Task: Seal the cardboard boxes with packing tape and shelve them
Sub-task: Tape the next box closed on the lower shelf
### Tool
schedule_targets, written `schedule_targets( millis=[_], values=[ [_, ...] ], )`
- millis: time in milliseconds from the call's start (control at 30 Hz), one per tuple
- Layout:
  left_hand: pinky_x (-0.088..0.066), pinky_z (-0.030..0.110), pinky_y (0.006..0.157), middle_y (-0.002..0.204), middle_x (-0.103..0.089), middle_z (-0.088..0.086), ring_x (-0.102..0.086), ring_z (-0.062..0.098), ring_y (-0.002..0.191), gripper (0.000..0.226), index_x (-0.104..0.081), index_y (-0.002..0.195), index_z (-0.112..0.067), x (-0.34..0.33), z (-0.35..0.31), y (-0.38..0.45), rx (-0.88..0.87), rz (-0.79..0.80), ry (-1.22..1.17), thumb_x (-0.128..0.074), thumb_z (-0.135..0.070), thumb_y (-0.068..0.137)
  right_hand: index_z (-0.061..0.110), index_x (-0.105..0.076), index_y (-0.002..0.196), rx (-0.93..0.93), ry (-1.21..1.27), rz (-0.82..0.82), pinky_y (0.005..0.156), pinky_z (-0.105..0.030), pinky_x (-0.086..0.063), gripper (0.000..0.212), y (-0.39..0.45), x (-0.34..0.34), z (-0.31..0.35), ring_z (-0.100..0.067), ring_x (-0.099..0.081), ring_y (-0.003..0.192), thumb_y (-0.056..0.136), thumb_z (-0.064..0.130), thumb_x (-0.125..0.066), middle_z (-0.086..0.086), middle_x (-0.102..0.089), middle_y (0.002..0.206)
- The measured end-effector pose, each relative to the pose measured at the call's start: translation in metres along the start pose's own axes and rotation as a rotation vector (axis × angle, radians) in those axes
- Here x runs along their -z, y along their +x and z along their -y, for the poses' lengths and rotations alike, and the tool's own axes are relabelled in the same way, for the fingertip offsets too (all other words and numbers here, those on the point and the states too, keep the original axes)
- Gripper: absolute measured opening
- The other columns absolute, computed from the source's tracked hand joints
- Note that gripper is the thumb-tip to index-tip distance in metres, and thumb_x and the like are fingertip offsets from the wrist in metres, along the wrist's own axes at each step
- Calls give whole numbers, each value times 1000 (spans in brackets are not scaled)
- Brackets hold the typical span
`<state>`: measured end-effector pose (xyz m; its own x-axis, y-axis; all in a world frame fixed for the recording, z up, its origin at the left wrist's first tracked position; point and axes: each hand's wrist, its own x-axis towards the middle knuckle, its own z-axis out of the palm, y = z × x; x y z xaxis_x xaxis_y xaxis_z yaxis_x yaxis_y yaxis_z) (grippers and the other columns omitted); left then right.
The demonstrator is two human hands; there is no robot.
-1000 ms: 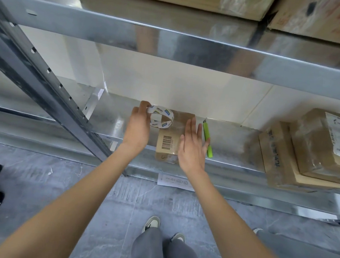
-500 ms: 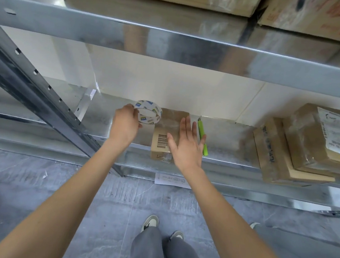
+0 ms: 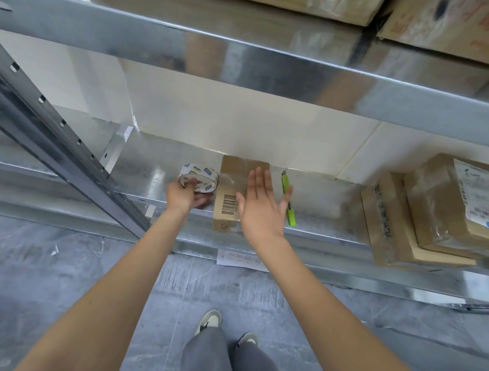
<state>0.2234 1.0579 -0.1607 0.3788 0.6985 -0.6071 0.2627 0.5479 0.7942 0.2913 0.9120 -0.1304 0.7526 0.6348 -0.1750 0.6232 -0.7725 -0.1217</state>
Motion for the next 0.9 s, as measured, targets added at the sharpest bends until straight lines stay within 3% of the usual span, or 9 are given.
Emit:
schedule_targets(
  millis=[67, 167, 233, 333, 400, 567, 633, 800, 900],
  values=[
    [-55, 21, 47, 118, -62, 28, -67, 33, 79, 26, -54, 123, 6, 2, 0, 3, -5, 17, -20, -47, -5, 101, 14, 1, 155, 37, 64, 38, 115, -59, 13, 61, 0, 1, 11, -14, 11, 149, 105, 43, -18, 0, 7, 164],
    [-54, 21, 47, 110, -64, 24, -68, 17, 56, 23, -56, 120, 3, 1, -1, 4, -31, 40, 2, -46, -5, 101, 20, 10, 154, 12, 144, 76, 112, -64, 15, 79, -3, -4, 22, -20, 24, 147, 96, 64, -20, -1, 23, 160],
    [-55, 23, 46, 106, -64, 24, -68, 22, 59, 16, -57, 112, 0, -1, -2, 3, -34, 35, -8, -46, -4, 101, 25, 10, 154, -2, 129, 73, 107, -70, 11, 83, -6, -6, 23, -23, 27, 145, 93, 70, -23, -1, 25, 159],
    [-58, 28, 48, 107, -63, 26, -66, 38, 78, 9, -54, 106, -2, -3, -1, 2, -25, 21, -38, -47, -2, 100, 18, 6, 155, -9, 104, 57, 107, -74, 7, 78, -4, -7, 30, -20, 22, 147, 97, 59, -25, 1, 17, 162],
    [-58, 30, 48, 107, -62, 28, -66, 39, 78, 9, -53, 106, -1, -3, 1, 3, -15, 15, -84, -47, -1, 99, 12, 4, 155, 2, 79, 37, 107, -74, 9, 72, -2, -8, 42, -17, 17, 148, 100, 48, -26, -2, 12, 163],
    [-58, 27, 51, 85, -65, 18, -70, 19, 55, 16, -50, 115, 3, -10, 13, -4, 88, 42, -366, -48, -2, 100, 13, -1, 155, 8, 54, 31, 102, -76, 10, 66, 1, -10, 55, -17, 12, 149, 99, 28, -32, 1, 8, 164],
    [-58, 23, 55, 79, -69, 11, -69, 12, 54, 17, -54, 115, 1, -13, 20, -8, 111, 47, -414, -51, -6, 100, 15, -2, 156, -8, 62, 25, 101, -76, 9, 66, 3, -10, 55, -16, 11, 150, 99, 26, -33, 3, 6, 164],
    [-59, 25, 71, 111, -67, 20, -68, 19, 82, 24, -58, 120, 2, -16, 30, -11, 97, 41, -434, -56, -7, 97, 19, -5, 156, -13, 60, -20, 103, -76, 6, 66, 2, -15, 52, -15, 6, 150, 98, 21, -37, 5, 0, 164],
    [-57, 21, 57, 107, -66, 16, -68, 14, 75, 16, -60, 113, -6, -14, 28, -15, 103, 76, -416, -52, -8, 99, 18, -6, 156, 6, 109, -31, 105, -74, 4, 66, 0, -12, 48, -14, 5, 150, 98, 20, -39, 5, -1, 164]
  ],
)
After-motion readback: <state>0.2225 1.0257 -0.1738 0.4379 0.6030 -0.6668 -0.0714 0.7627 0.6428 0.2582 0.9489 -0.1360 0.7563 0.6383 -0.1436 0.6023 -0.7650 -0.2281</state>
